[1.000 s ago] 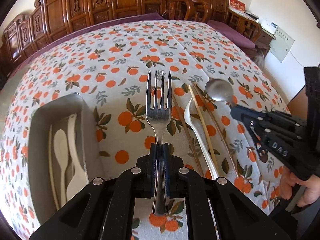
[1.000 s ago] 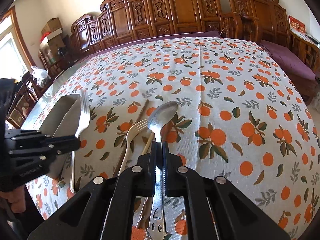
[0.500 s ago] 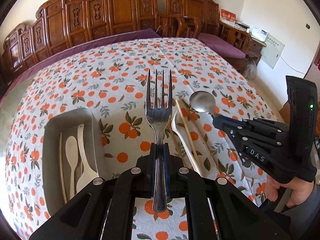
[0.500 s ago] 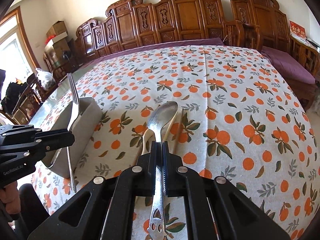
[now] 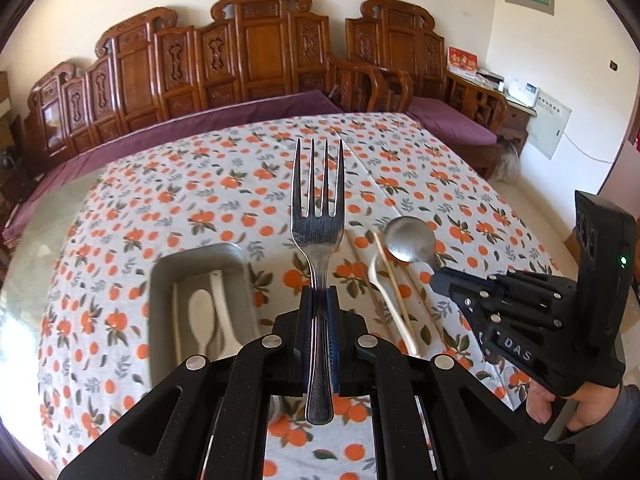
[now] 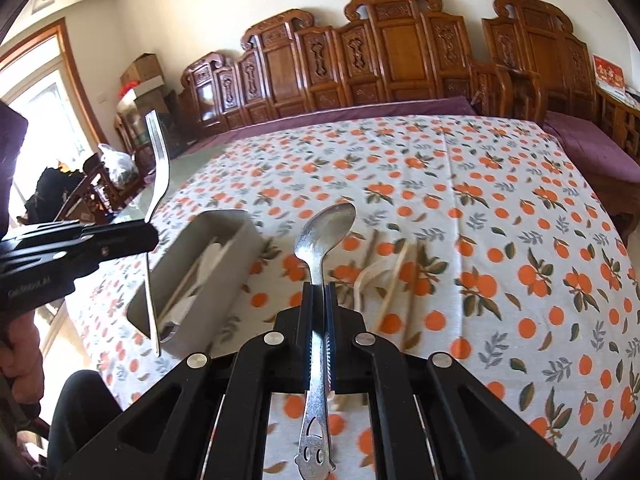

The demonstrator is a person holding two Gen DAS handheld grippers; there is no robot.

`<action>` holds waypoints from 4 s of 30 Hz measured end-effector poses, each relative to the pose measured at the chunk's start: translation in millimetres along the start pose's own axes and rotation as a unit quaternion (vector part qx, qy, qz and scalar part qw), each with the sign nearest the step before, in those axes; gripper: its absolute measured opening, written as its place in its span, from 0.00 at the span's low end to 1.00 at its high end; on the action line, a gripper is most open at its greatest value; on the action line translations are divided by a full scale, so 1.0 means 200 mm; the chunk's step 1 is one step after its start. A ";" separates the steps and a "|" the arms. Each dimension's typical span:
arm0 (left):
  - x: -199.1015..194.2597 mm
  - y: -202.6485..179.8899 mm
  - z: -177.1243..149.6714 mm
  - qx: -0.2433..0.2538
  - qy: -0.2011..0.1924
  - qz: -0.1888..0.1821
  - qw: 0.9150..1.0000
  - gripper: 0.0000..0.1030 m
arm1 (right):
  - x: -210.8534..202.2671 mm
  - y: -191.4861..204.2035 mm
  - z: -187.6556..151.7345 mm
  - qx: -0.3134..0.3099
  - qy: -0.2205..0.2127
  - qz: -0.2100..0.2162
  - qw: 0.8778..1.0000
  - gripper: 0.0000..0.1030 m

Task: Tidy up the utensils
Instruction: 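Lower the fork into the tray and open the left tool while the right tool carries the spoon, then lower the metal spoon into the tray and open the right tool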

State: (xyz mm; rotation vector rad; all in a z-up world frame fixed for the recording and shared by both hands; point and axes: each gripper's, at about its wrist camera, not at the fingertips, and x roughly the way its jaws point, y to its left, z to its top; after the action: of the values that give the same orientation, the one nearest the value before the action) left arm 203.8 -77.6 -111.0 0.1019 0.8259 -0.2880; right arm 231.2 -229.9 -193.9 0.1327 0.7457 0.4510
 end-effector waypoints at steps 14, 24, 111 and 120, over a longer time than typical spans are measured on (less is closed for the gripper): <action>0.01 0.31 -0.06 -0.036 0.004 0.035 0.999 0.06 | 0.05 0.24 0.06 -0.015 -0.003 0.025 1.000 0.07; 0.18 0.48 -0.11 -0.049 0.036 0.056 0.997 0.06 | 0.15 0.25 0.03 -0.018 0.014 0.031 0.999 0.07; -0.34 1.02 -0.39 -0.108 -0.005 0.083 0.991 0.88 | 0.93 0.84 0.08 -0.059 0.141 -0.017 0.988 0.07; -0.37 1.00 -0.39 -0.109 -0.014 0.075 0.991 0.88 | 0.91 0.88 0.07 -0.074 0.140 -0.014 0.987 0.07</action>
State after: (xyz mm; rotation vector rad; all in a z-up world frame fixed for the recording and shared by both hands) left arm 159.0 145.5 -112.9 -0.0442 0.8116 -0.0562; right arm 297.2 8.0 -248.7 -0.0825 0.9853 0.5034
